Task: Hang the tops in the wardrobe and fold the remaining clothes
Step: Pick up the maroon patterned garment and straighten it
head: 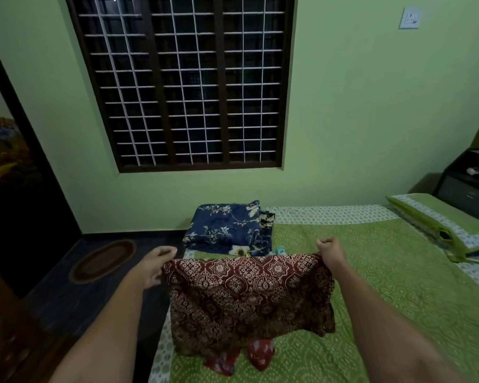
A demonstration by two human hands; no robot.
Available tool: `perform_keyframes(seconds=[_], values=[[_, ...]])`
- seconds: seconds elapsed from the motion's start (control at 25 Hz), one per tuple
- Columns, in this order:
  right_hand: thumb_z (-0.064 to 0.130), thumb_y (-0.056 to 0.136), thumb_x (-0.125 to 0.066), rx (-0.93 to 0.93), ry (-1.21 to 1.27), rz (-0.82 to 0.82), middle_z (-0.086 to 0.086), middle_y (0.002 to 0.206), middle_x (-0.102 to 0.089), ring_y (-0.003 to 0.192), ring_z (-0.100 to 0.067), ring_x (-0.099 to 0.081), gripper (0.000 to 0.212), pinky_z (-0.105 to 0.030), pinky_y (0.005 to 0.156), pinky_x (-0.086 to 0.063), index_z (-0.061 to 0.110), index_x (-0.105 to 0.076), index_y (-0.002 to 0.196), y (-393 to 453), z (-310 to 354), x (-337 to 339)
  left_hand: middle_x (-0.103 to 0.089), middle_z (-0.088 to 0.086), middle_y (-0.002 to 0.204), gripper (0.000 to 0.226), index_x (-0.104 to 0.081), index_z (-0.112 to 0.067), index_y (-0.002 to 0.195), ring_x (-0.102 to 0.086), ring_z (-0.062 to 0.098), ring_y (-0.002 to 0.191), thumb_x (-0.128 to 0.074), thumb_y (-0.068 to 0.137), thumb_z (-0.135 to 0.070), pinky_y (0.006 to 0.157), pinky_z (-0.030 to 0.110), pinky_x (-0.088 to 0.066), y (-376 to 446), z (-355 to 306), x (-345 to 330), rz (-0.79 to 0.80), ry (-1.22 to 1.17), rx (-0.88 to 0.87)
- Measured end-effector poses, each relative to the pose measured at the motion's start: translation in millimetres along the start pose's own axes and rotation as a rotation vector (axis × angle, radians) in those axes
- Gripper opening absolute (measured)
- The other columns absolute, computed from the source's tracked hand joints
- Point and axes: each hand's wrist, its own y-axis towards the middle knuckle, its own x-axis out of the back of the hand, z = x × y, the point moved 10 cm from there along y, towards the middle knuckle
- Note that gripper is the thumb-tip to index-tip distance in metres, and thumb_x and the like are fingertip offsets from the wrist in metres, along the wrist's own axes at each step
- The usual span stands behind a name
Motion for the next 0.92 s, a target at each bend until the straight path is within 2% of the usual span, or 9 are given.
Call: perform_keyframes(seconds=[0.16, 0.24, 0.32, 0.4, 0.48, 0.6, 0.68, 0.8, 0.92], values=[[0.024, 0.094, -0.059, -0.021, -0.046, 0.246, -0.014, 0.088, -0.066, 0.083, -0.024, -0.055, 0.029, -0.031, 0.073, -0.043, 0.018, -0.069, 0.068, 5.2, -28.2, -26.0, -0.066, 0.021, 0.106, 0.028, -0.067, -0.003, 0.080, -0.058, 0.026, 0.086, -0.061, 0.092, -0.028, 0.077, 0.037, -0.046, 3.7, 13.7, 12.3, -0.152, 0.165, -0.085], [0.045, 0.076, -0.074, -0.092, -0.037, 0.311, -0.020, 0.102, -0.068, 0.093, -0.028, -0.057, 0.038, -0.038, 0.083, -0.045, 0.007, -0.074, 0.075, 6.1, -45.6, -29.9, -0.069, 0.013, 0.100, 0.026, -0.070, -0.003, 0.082, -0.060, 0.027, 0.098, -0.072, 0.083, -0.029, 0.098, 0.044, -0.042, 2.5, 19.2, 10.2, -0.103, 0.181, -0.050], [0.057, 0.048, -0.083, -0.088, -0.080, 0.388, -0.016, 0.100, -0.067, 0.096, -0.027, -0.058, 0.065, -0.039, 0.087, -0.047, 0.005, -0.071, 0.085, 0.3, -46.1, -33.3, -0.071, 0.016, 0.096, 0.024, -0.072, -0.002, 0.086, -0.064, 0.029, 0.098, -0.081, 0.072, -0.019, 0.102, 0.041, -0.044, 3.4, 18.3, 2.2, 0.028, 0.259, -0.036], [0.049, 0.039, -0.090, -0.060, -0.174, 0.465, -0.009, 0.103, -0.067, 0.102, -0.026, -0.059, 0.067, -0.039, 0.096, -0.046, 0.010, -0.072, 0.091, -13.8, -36.4, -36.7, -0.072, 0.011, 0.096, 0.025, -0.073, -0.007, 0.088, -0.065, 0.023, 0.097, -0.085, 0.067, -0.012, 0.096, 0.032, -0.047, -1.6, 20.3, -8.5, 0.196, 0.448, 0.007], [0.034, 0.050, -0.092, 0.024, -0.421, 0.543, -0.004, 0.101, -0.065, 0.099, -0.022, -0.059, 0.059, -0.030, 0.090, -0.046, 0.011, -0.072, 0.101, -20.5, -33.3, -40.8, -0.074, 0.009, 0.093, 0.024, -0.075, -0.008, 0.088, -0.067, 0.019, 0.089, -0.085, 0.066, -0.009, 0.083, 0.026, -0.054, -3.7, 25.1, -14.7, 0.306, 0.685, 0.022], [0.023, 0.073, -0.082, 0.106, -0.700, 0.540, -0.005, 0.081, -0.063, 0.076, -0.016, -0.056, 0.024, -0.022, 0.063, -0.042, 0.007, -0.071, 0.087, -24.0, -29.0, -39.4, -0.067, -0.002, 0.064, 0.007, -0.074, -0.013, 0.071, -0.059, 0.009, 0.062, -0.080, 0.074, -0.012, 0.057, 0.018, -0.047, 1.8, 10.3, -6.0, 0.205, 0.903, -0.108], [0.030, 0.085, -0.070, 0.107, -0.745, 0.448, -0.004, 0.067, -0.052, 0.067, -0.017, -0.048, 0.028, -0.025, 0.051, -0.032, 0.007, -0.062, 0.070, -21.2, -18.7, -24.8, -0.051, -0.007, 0.049, 0.031, -0.061, -0.019, 0.053, -0.045, 0.008, 0.050, -0.078, 0.078, -0.027, 0.055, 0.025, -0.034, 12.7, -3.9, 4.8, 0.095, 0.939, -0.190], [0.039, 0.081, -0.073, 0.088, -0.399, 0.236, -0.006, 0.067, -0.058, 0.068, -0.020, -0.055, 0.031, -0.022, 0.053, -0.033, 0.012, -0.062, 0.070, -17.6, 13.1, 9.9, -0.065, -0.003, 0.062, 0.033, -0.066, -0.015, 0.057, -0.059, 0.015, 0.063, -0.077, 0.076, -0.040, 0.072, 0.031, -0.034, 1.6, -43.6, 17.1, -0.135, 0.712, -0.396], [0.032, 0.072, -0.078, 0.138, 0.205, 0.045, -0.002, 0.070, -0.057, 0.068, -0.012, -0.051, 0.024, -0.017, 0.056, -0.039, 0.022, -0.056, 0.073, -36.1, 71.6, 47.2, -0.066, 0.005, 0.101, 0.028, -0.069, -0.004, 0.103, -0.060, 0.019, 0.092, -0.072, 0.084, -0.025, 0.083, 0.029, -0.043, -33.6, -84.9, 31.4, -0.357, 0.068, -0.504]])
